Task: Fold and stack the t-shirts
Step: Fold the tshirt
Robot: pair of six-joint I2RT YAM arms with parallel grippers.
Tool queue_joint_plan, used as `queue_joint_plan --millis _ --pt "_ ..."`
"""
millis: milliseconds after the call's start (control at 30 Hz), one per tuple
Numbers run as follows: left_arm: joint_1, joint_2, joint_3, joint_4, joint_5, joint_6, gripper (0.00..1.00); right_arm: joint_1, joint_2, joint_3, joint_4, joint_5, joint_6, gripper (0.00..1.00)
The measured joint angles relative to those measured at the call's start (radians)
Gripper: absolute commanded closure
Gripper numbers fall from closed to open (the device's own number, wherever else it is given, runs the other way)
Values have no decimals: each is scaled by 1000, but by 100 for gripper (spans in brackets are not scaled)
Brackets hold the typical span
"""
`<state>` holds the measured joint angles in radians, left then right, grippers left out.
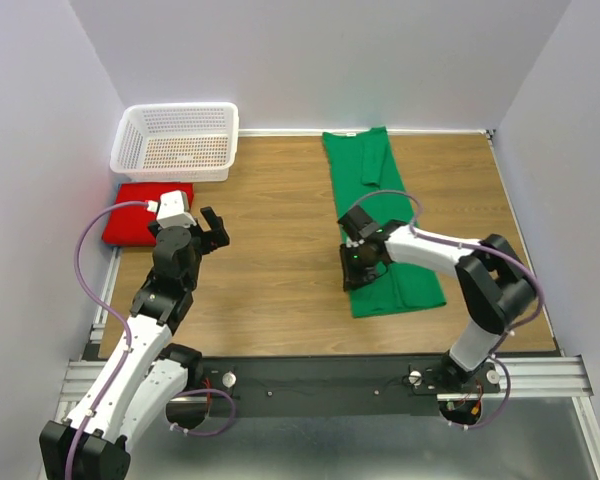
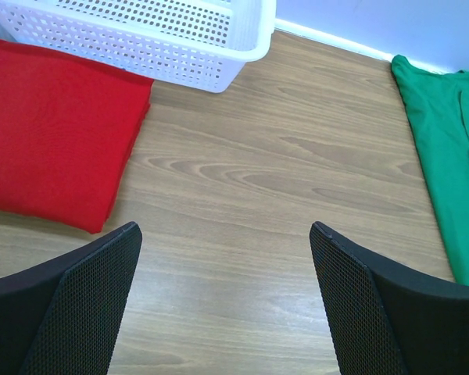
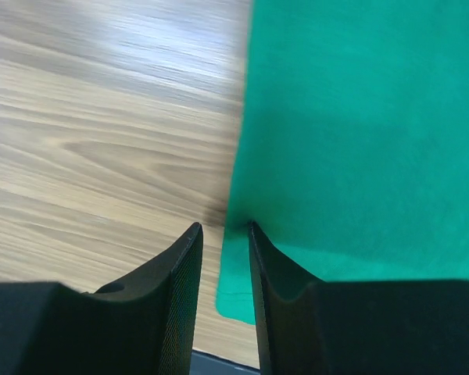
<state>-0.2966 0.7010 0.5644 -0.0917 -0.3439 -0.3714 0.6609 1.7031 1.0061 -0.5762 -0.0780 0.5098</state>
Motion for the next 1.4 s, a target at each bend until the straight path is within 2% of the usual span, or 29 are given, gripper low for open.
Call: queue_joint_plan --millis 367,533,600,733,833,867,1000,1133,1400 --pt "0 22 19 -10 37 -26 2 224 280 356 5 -47 59 62" --pt "0 18 29 -3 106 -8 2 254 257 365 -21 -27 69 48" --pt "0 8 28 -1 164 -3 2 250 203 344 -31 -4 77 48" --pt "0 12 36 -29 263 -21 3 212 -15 203 -68 71 98 46" --pt "-2 78 87 -97 339 -42 7 168 -192 49 -93 115 130 44" --pt "-7 100 107 -119 362 -50 11 152 -251 -14 -100 121 145 44" --pt "-77 224 170 -223 435 -84 12 87 -414 -203 -136 122 190 44" --pt "-180 294 190 -301 457 -124 12 40 -476 -305 -164 114 216 44" --pt "-359 463 200 -363 451 -187 12 -7 -472 -335 -169 113 224 48"
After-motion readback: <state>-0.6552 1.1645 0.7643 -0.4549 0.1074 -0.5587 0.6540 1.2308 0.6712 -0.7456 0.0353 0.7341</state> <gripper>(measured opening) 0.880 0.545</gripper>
